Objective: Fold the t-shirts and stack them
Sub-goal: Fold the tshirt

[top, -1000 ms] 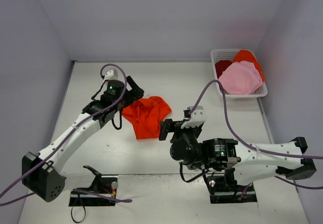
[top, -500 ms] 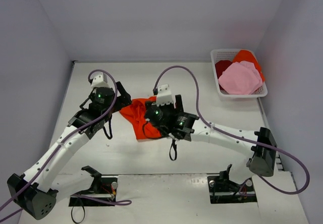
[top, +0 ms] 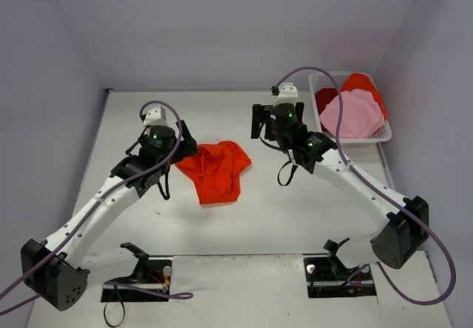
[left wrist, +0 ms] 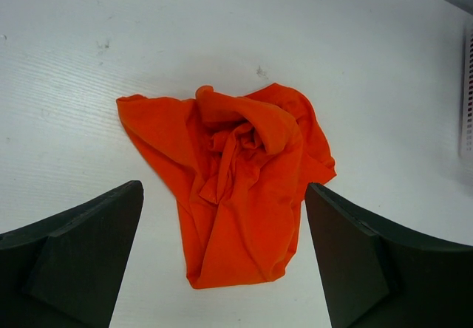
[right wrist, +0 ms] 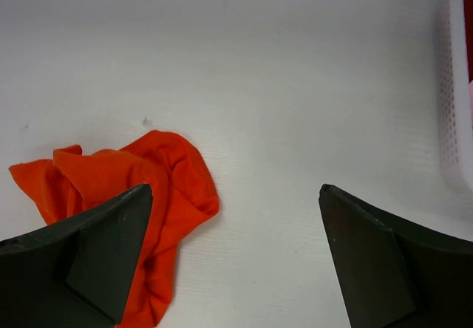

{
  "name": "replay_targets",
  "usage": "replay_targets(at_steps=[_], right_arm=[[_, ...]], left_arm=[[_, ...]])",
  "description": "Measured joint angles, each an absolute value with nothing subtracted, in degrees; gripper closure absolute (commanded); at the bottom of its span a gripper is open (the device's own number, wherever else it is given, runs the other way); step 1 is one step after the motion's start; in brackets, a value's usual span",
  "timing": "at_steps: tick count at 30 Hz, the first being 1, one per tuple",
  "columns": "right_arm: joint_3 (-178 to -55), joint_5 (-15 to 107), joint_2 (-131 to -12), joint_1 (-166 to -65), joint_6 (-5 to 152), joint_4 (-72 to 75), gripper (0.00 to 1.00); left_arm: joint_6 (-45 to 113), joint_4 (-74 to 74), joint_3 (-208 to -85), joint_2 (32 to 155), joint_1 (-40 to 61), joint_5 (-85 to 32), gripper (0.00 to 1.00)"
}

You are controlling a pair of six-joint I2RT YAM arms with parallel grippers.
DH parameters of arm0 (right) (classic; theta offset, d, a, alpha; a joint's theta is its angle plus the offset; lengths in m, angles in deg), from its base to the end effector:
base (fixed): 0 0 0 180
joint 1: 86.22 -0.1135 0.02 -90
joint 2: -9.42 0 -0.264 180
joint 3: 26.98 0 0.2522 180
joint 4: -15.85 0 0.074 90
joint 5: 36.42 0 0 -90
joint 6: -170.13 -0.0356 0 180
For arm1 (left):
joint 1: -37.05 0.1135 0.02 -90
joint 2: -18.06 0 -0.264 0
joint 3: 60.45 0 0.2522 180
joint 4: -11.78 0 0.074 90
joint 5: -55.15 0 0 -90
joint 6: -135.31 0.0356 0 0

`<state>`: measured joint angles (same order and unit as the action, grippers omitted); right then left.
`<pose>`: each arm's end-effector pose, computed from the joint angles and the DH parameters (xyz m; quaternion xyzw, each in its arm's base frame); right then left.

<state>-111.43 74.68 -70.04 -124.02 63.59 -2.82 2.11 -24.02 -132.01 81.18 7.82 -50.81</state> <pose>0.2663 0.1904 0.3696 -0.0314 0.7806 0.1493 0.6061 0.2197 -0.1117 0.3363 -0.1745 0.8310 -0.2085 0.4854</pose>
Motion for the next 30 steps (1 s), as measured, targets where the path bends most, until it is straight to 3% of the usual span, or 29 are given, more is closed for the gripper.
replay_targets(at_steps=[11,30], right_arm=[[-106.6,66.0,-74.7,-120.8,62.4,-2.6,0.02],[-101.9,65.8,-72.5,-119.9,61.1,-3.1,0.01]], left_arm=[[1.4,-22.5,-129.7,83.5,7.8,-47.8,0.14],[-1.5,-22.5,-127.4,88.7,7.8,-40.9,0.14]])
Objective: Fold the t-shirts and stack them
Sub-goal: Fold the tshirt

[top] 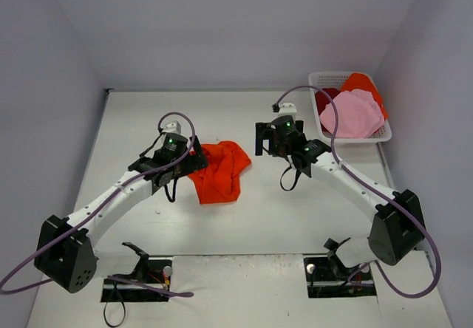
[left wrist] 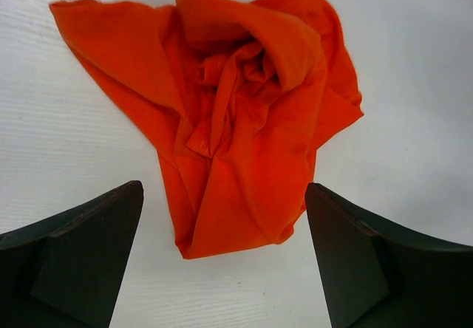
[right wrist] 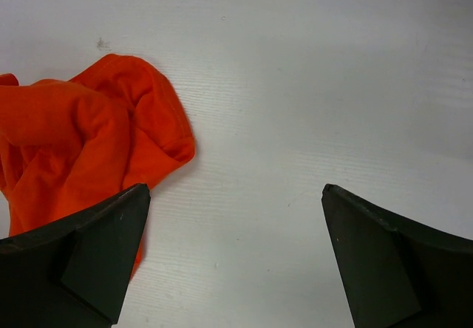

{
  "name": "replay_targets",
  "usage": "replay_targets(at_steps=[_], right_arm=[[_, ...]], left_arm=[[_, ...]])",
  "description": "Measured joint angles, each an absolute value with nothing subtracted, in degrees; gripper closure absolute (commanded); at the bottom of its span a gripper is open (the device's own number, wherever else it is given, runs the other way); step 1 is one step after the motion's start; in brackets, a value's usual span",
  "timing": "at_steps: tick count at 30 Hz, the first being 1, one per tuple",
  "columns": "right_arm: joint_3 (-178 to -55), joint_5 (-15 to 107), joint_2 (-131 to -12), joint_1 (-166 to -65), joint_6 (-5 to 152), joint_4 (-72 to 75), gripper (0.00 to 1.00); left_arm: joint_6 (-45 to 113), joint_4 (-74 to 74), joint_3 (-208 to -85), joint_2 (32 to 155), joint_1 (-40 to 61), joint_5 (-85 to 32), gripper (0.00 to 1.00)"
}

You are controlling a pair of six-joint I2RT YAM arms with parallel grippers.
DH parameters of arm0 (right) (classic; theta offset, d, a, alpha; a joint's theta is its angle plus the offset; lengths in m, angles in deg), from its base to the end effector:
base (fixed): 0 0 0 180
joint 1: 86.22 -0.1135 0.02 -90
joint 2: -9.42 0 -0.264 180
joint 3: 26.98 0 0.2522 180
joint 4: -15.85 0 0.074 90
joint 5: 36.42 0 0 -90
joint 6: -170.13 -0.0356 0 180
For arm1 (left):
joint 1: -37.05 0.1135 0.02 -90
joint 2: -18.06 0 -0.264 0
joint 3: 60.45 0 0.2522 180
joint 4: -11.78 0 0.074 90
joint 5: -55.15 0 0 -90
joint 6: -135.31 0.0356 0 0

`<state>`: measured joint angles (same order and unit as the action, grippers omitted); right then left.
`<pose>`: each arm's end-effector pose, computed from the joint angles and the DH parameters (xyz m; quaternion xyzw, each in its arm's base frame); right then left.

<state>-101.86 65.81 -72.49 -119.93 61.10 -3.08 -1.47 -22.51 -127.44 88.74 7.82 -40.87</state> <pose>0.2795 0.1774 0.2964 -0.0517 0.8433 0.1532 0.5125 0.2379 -0.1289 0.2791 -0.1597 0.8835 -0.2325 0.3741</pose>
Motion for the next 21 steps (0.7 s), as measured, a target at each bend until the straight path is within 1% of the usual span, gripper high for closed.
replay_targets(at_steps=[4,9,16,21], right_arm=[[-101.2,66.2,-71.0,-119.9,60.6,-3.2,0.01],[-101.1,66.4,-70.4,-119.6,60.0,-3.3,0.01],[-100.0,66.6,-69.7,-119.6,59.8,-3.6,0.01],[-100.0,67.1,-67.9,-119.5,59.8,-3.8,0.00]], left_arm=[[-3.4,-21.9,-124.6,89.0,7.8,-38.2,0.14],[-5.7,-18.9,-124.3,91.8,7.1,-36.1,0.14],[-8.7,-15.8,-124.0,98.2,1.9,-35.6,0.14],[-11.0,-13.2,-122.7,99.7,0.7,-34.3,0.14]])
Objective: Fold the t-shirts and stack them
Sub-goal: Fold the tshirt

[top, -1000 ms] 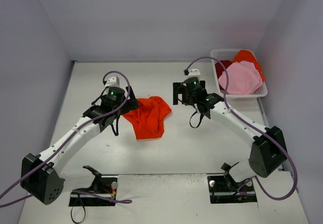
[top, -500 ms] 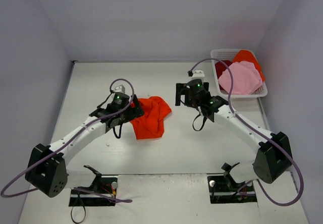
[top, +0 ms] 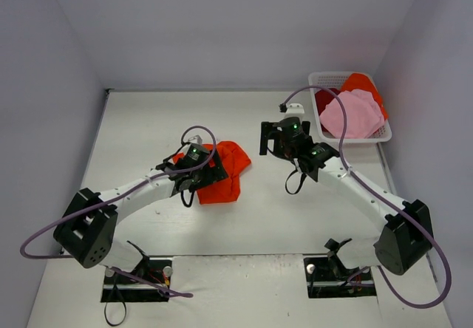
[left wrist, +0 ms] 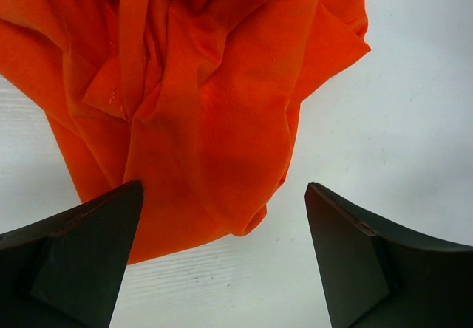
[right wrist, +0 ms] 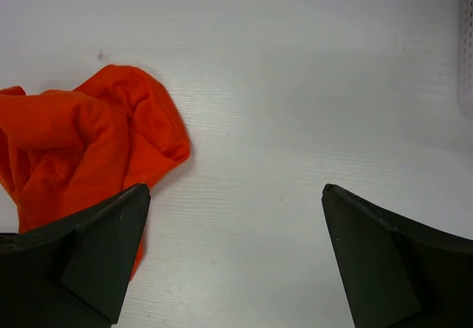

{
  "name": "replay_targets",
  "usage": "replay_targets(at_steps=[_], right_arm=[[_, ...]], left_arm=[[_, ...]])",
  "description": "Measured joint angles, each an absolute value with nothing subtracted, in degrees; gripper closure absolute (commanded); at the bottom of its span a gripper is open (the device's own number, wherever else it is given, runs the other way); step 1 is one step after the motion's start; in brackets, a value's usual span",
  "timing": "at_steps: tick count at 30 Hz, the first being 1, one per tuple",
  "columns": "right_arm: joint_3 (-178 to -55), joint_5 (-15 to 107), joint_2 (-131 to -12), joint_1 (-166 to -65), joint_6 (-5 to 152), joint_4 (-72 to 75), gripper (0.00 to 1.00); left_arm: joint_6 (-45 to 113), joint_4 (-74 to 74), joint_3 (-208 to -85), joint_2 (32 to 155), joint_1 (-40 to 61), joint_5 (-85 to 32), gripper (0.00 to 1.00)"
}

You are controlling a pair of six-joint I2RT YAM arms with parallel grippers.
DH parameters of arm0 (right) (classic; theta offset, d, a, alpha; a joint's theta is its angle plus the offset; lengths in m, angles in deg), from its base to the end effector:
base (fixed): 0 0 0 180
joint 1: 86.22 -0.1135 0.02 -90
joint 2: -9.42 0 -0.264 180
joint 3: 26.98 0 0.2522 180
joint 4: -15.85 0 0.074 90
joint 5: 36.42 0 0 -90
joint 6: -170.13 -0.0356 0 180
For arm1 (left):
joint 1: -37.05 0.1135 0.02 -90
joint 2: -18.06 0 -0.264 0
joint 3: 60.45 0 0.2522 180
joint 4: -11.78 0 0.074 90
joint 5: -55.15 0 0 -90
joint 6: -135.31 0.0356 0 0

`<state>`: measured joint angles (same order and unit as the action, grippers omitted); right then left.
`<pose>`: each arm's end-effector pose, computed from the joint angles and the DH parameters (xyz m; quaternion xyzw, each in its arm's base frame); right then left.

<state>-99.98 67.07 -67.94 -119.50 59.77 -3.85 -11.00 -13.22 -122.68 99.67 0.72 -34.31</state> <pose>0.2661 0.1647 0.3076 -0.0302 0.8351 0.1559 0.5268 0.2397 -0.1767 0.2143 -0.1581 0.9081 -0.2834 0.2646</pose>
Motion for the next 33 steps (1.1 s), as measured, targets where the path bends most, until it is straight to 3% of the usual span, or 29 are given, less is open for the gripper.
replay_targets(at_steps=[18,33], right_arm=[[-99.6,67.8,-65.5,-118.8,59.7,-5.1,0.00],[-96.0,67.5,-64.5,-118.8,58.7,-5.1,0.00]], left_arm=[[-14.1,-11.2,-124.5,107.5,0.4,-31.8,0.14],[-12.7,-20.1,-125.8,102.0,6.0,-35.1,0.14]])
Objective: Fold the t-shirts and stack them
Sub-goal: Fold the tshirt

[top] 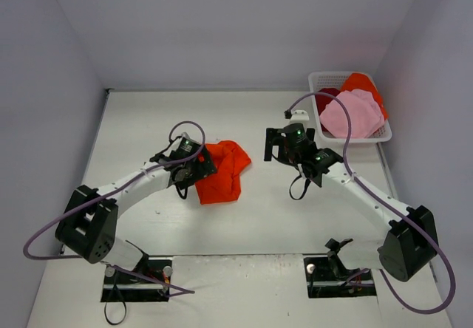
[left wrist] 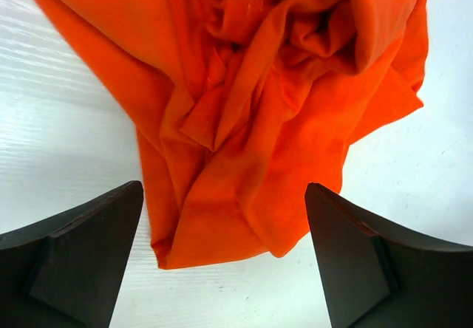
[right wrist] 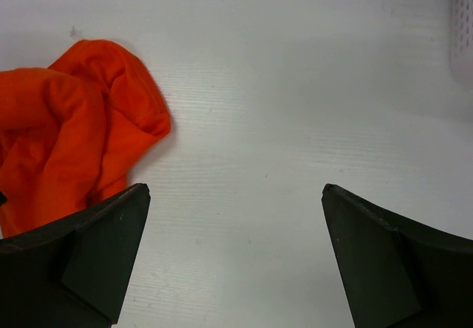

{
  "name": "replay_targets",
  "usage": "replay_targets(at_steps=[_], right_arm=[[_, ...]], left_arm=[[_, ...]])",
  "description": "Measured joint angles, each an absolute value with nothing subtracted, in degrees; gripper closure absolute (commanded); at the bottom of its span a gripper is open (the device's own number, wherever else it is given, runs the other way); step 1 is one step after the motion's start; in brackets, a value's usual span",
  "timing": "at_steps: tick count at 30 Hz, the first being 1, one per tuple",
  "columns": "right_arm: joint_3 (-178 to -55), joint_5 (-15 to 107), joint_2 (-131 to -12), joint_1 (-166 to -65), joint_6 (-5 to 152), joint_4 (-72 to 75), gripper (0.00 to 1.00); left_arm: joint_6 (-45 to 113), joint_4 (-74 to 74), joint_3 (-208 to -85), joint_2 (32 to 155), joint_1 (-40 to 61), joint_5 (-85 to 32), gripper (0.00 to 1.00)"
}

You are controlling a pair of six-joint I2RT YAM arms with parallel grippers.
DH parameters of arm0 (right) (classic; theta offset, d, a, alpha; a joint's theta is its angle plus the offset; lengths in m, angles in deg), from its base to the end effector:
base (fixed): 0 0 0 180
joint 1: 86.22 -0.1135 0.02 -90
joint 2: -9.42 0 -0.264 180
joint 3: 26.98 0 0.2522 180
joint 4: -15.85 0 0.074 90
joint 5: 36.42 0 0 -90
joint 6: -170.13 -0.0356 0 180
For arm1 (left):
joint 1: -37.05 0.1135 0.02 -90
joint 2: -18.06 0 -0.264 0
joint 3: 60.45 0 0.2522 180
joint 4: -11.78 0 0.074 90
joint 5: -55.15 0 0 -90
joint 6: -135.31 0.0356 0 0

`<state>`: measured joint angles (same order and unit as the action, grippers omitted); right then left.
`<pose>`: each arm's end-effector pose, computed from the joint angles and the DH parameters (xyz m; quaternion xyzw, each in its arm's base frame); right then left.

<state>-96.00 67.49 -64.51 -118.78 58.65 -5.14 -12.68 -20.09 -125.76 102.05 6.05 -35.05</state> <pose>0.2540 0.1520 0.2982 -0.0173 0.8436 0.1479 0.5159 0.2580 -0.1549 0.2106 -0.2202 0.9152 -0.2354 0.2419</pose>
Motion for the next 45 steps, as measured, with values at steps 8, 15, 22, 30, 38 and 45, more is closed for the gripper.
replay_targets(at_steps=[8,15,22,30,38,45], right_arm=[[-92.7,66.2,-64.5,-118.8,57.5,-4.8,0.00],[-92.7,65.1,-64.5,-118.8,57.0,-4.5,0.00],[-90.6,62.9,-64.5,-118.8,55.7,-2.6,0.00],[-89.2,61.5,-68.9,-121.5,53.7,1.7,0.00],[-92.9,63.0,-82.5,-128.7,52.7,4.7,0.00],[-95.8,62.5,-89.4,-130.6,51.4,9.1,0.01]], left_arm=[[-11.9,-21.8,-125.0,100.3,7.1,-36.6,0.14],[-11.8,-21.5,-123.6,103.0,7.9,-36.8,0.14],[-10.6,-20.9,-123.6,105.8,9.1,-36.8,0.14],[-10.6,-15.4,-123.7,107.9,9.3,-35.4,0.14],[-12.0,-7.6,-123.6,109.7,9.4,-32.5,0.14],[-12.5,-4.5,-122.4,109.5,9.4,-31.8,0.14]])
